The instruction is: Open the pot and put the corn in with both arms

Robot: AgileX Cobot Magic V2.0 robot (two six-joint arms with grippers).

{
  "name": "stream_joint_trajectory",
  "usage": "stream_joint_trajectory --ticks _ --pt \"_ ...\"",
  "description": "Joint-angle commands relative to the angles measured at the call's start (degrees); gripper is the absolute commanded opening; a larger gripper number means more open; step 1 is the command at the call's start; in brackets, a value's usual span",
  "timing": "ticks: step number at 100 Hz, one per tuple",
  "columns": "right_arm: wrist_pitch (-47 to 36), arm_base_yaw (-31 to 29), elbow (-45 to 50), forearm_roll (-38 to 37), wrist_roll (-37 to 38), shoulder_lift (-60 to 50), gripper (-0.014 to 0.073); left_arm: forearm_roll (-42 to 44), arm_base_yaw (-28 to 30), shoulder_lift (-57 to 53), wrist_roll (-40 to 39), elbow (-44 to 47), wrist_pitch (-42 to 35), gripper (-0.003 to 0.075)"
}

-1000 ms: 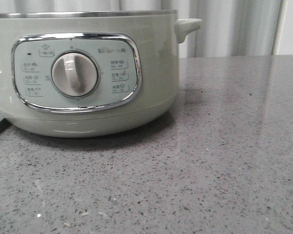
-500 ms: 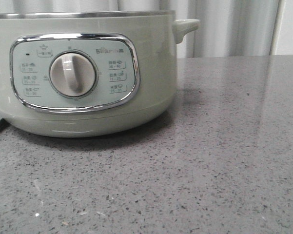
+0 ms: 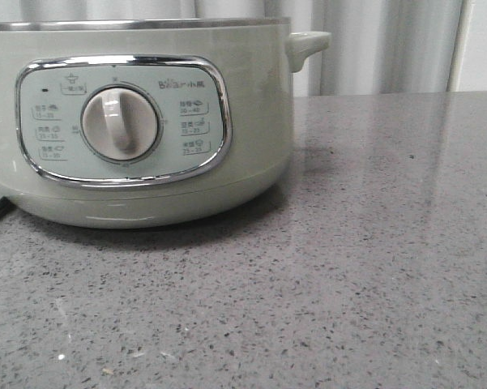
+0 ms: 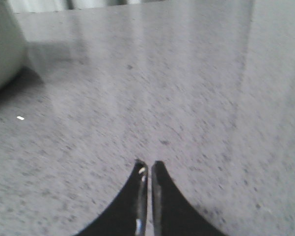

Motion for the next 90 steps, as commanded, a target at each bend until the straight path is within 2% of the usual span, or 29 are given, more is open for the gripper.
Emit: stream_joint_trajectory --ticks 1,20,68,73,83,90 --pt "-4.54 -1.21 1.34 0.67 -0.59 -1.28 -0.0074 -0.62 -0.04 -1.75 -0.02 0.40 -1.32 -0.0020" --pt "3.23 -1.21 1.96 -1.05 -0.59 -5.36 -0.0074 -0.62 -0.04 -1.75 -0.02 0.40 -1.32 -0.0020" --pt "4.26 -1.21 1.96 -3.91 -0.27 -7.15 -0.0074 -0.62 -0.04 -1.75 -0.02 0.40 -1.32 -0.0020" --pt "3.87 -1.21 1.96 -7.34 1.92 -7.15 -0.0074 -0.62 -0.04 -1.75 -0.02 0.40 -1.32 -0.0020" --pt "3.30 -1.21 1.96 -15.75 12.13 -7.15 -0.0074 -0.62 -0.04 -1.75 -0.02 0.40 -1.32 -0.0020" --pt "2.96 -1.21 1.96 -19.22 15.12 -7.15 -0.0074 -0.62 -0.04 -1.75 -0.02 0.40 -1.32 -0.0020"
